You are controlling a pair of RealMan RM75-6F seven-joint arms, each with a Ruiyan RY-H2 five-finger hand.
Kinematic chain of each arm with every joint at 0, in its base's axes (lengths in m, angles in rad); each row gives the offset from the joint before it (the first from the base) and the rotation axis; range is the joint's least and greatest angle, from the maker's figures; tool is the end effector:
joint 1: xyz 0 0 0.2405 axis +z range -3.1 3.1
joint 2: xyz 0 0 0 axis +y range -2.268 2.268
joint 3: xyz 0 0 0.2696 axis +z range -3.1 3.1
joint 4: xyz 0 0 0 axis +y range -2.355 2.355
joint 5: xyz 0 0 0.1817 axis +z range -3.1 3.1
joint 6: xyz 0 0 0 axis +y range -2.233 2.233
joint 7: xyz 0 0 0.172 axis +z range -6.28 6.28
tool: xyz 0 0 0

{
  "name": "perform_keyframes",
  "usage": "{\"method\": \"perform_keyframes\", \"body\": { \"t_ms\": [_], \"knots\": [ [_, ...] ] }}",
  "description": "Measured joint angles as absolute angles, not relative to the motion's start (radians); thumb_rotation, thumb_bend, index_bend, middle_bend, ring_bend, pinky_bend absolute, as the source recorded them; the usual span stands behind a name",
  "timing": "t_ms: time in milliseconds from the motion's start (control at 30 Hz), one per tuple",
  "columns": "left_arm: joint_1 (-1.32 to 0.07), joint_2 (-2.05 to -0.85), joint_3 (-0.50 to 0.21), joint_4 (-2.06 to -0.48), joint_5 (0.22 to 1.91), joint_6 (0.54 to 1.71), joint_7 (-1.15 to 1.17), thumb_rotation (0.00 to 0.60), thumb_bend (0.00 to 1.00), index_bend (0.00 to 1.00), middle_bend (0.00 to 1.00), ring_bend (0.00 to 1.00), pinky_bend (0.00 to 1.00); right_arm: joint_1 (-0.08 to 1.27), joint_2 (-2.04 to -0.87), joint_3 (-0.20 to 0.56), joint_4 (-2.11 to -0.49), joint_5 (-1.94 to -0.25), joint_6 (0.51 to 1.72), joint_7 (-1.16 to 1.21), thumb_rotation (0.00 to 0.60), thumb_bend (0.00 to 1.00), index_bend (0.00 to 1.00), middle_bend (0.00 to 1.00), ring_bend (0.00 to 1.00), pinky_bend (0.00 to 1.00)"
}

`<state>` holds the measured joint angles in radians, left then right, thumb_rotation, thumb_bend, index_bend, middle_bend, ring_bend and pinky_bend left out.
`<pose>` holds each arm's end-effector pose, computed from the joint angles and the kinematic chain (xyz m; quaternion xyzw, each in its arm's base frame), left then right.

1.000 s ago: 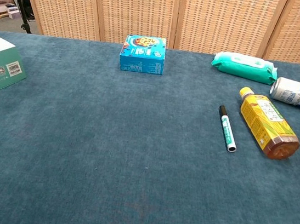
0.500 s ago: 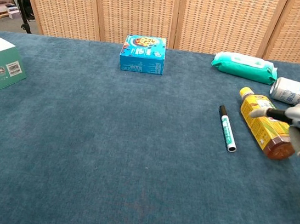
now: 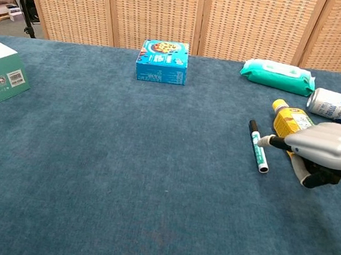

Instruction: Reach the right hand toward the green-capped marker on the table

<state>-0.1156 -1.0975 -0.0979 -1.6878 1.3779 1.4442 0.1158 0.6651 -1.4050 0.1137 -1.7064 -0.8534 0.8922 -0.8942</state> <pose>-0.3099 0.2240 0.1996 -0.5764 -0.3887 -0.3629 0.6204 -0.2008 -0.3280 0.0113 0.8192 -0.3161 0.1722 0.4465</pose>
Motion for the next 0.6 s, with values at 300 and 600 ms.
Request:
{"method": "perform_keyframes", "body": {
  "t_ms": [300,600],
  "knots": [
    [-0.116,-1.09,-0.099,-1.687,1.375,1.443,0.101,0.6,0.0,0.0,0.0,0.0,0.0,0.733,-1.423,0.058,-1.729,-0.72,0.971,-0.989,0.6,1.0,0.0,1.0,1.0,1.0],
    [-0.115,-1.086,-0.098,-1.687,1.376,1.446,0.093,0.6,0.0,0.0,0.0,0.0,0.0,0.762,-1.427,0.032,-1.747,-0.694,1.008,-0.99,0.6,1.0,0.0,1.0,1.0,1.0]
  ]
}}
